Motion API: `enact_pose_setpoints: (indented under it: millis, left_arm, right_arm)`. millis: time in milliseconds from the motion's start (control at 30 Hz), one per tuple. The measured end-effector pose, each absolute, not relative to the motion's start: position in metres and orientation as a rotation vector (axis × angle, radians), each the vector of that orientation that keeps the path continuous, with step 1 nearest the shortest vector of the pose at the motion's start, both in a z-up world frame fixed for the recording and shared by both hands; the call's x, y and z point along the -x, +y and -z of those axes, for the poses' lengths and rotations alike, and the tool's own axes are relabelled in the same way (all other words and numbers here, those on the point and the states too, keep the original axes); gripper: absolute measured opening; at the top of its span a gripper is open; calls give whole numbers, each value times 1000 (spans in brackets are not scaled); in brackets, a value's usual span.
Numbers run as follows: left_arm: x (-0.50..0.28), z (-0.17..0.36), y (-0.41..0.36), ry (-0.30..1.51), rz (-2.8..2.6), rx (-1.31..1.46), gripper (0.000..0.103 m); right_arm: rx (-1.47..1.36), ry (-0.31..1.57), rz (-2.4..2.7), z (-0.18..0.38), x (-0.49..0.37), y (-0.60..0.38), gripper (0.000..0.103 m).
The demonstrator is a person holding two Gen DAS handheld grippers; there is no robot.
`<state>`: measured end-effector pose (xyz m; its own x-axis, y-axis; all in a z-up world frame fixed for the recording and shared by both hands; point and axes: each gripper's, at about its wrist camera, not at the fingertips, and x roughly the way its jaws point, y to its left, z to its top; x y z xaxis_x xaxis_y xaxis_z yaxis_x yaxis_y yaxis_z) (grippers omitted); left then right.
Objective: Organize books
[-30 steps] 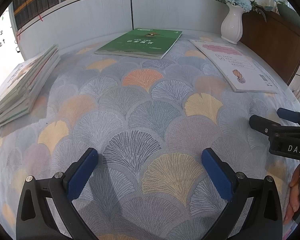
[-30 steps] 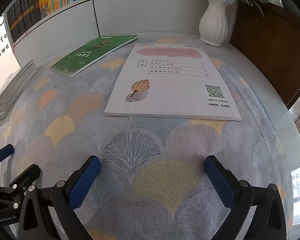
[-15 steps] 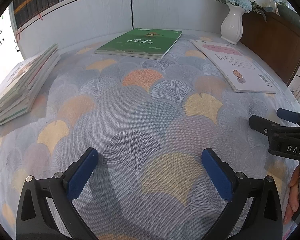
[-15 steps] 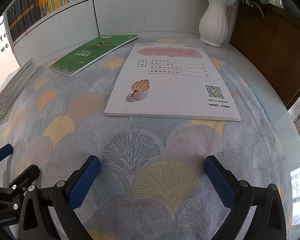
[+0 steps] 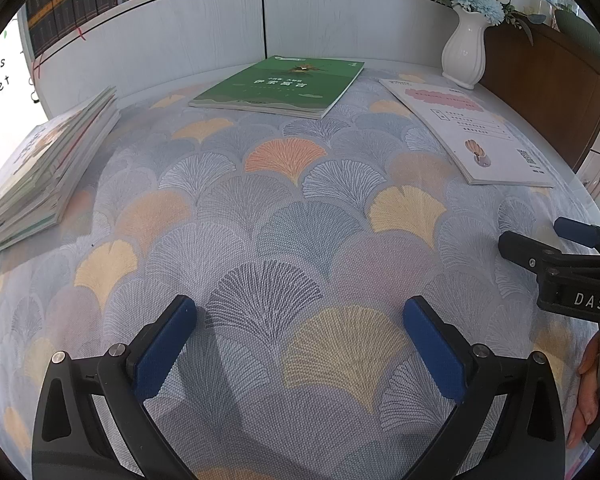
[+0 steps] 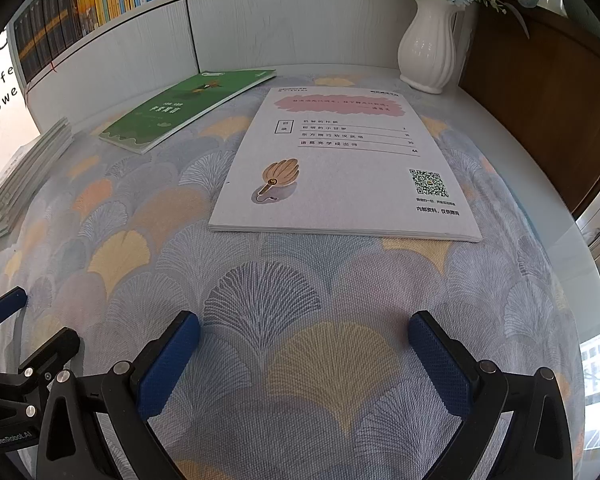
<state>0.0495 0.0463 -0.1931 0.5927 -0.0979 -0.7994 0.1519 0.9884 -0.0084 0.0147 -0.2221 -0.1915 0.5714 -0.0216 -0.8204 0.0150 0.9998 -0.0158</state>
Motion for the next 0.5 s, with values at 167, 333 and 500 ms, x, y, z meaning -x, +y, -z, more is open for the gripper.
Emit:
enact_pose_setpoints:
  millis: [167,333,500]
  left_arm:
    - [-49,193,46,925,145,-63,103]
    - [-50,193,46,925,145,-63,103]
    - [-49,193,46,925,144,-64,103]
  right_arm:
    - [13,963,26,192,-15,-221,103]
    - [15,963,28,192,-16,-221,103]
    - [15,963,27,192,-16,-221,103]
